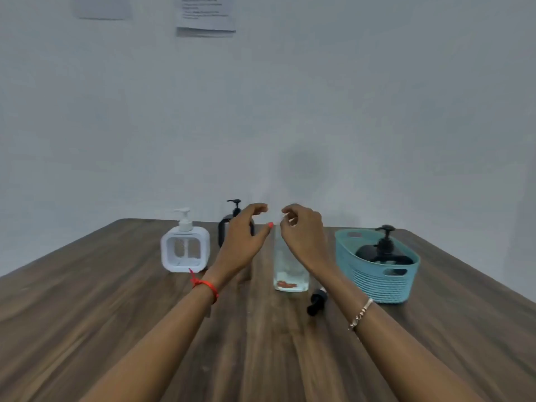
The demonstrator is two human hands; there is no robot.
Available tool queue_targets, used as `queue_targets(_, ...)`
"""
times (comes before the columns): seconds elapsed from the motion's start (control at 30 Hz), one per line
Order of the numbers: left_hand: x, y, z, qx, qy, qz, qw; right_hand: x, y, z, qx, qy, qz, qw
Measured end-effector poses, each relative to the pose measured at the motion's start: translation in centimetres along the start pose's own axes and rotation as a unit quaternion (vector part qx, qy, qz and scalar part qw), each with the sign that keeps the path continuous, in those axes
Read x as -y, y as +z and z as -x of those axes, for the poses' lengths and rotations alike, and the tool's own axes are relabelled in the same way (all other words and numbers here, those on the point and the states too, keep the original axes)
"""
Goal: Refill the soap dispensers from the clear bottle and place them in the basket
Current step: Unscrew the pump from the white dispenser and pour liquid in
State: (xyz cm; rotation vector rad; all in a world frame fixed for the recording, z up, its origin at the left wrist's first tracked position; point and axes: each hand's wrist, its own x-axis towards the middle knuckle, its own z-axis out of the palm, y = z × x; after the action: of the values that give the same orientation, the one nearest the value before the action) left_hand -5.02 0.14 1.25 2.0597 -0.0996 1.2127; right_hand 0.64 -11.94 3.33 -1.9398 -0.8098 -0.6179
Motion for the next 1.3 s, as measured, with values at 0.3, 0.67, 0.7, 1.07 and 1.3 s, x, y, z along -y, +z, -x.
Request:
queue_targets(0.3, 9.4, -8.3, 3.0, -0.056, -0.177, -0.069, 0.980, 2.9, 11.2, 1.5, 0.166, 0.016, 0.005, 0.986)
queue_targets(0.67, 17.7, -11.6, 0.0, 0.011, -0.370, 0.014, 0.929, 3.5, 20.3, -3.9, 0.237, 0.059, -0.061, 0.968)
queue_targets(0.7, 18.2, -11.6, -0.3, 0.021, -0.375, 0.020, 0.927, 3.5, 20.8, -4.4, 0.244, 0.062, -0.067, 0.966)
queue_targets(1.07, 20.1, -11.0, -0.5, 0.000, -0.324, 0.108, 0.940, 3.4, 24.6, -6.0, 0.212, 0.072, -0.085, 0.971)
queue_targets(1.3, 17.9, -11.4, -0.7, 0.004, -0.311, 0.093, 0.946, 4.0, 20.0, -6.0, 0.233, 0.028, -0.085, 0.968)
